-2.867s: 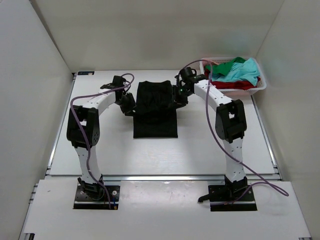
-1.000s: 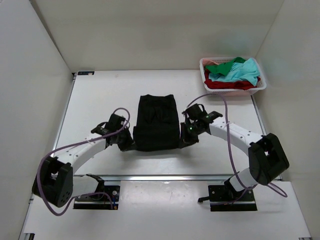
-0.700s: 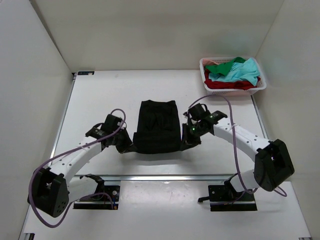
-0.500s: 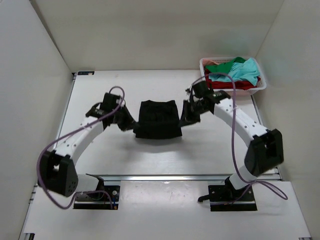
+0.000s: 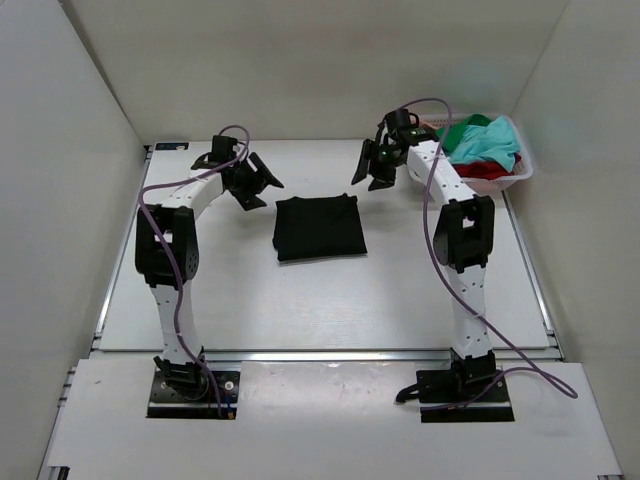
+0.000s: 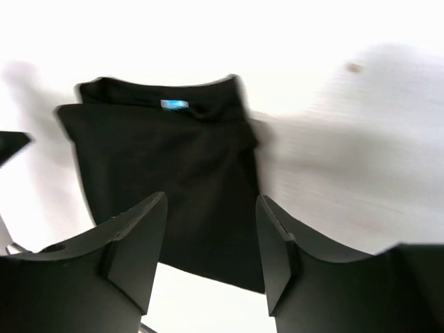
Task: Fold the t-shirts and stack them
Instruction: Fold the long partially folded tshirt into a neat square, then put the neatly folded tshirt into the corner of the board with the left arm
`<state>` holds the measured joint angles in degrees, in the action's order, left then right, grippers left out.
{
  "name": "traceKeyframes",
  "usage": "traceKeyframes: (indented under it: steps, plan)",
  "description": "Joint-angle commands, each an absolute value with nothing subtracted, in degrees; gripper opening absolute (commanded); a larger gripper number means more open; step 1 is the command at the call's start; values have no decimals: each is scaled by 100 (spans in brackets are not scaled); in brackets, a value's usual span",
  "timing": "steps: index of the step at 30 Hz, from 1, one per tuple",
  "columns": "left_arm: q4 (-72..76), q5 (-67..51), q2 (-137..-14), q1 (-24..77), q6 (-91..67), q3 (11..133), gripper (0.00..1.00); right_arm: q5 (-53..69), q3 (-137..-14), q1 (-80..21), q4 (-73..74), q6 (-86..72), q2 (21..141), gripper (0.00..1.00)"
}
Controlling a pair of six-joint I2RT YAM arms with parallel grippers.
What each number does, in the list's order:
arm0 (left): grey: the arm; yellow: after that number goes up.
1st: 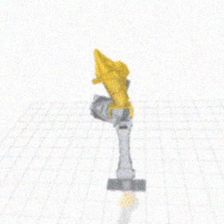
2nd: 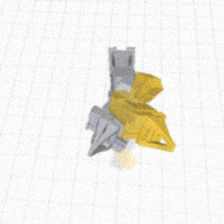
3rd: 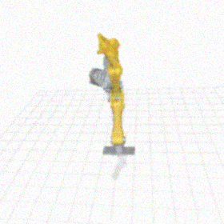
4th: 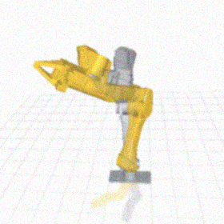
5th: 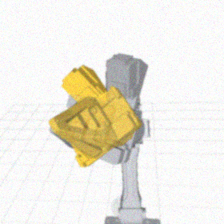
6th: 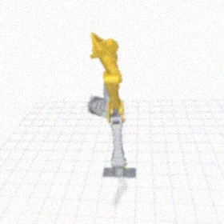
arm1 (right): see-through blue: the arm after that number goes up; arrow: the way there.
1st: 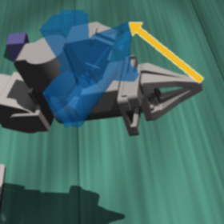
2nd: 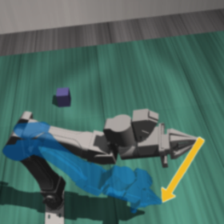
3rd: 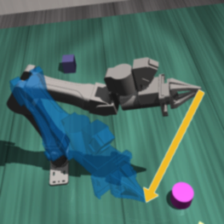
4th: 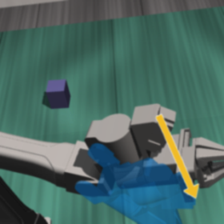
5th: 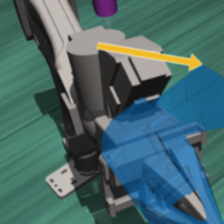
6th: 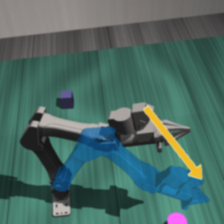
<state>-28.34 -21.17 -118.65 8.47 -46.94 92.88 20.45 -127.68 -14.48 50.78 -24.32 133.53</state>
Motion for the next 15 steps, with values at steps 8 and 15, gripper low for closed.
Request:
traceKeyframes:
  steps: [8, 15]
  plan:
    - [-2864, -1744, -10802, 1150, -3869, 8043, 83, 1925, -10313, -1178, 4377, -2364, 11498, 52]
    - [-3603, -291, -11442, 1793, -3315, 8524, 84, 2013, -9387, -1125, 4192, -2408, 10653, 51]
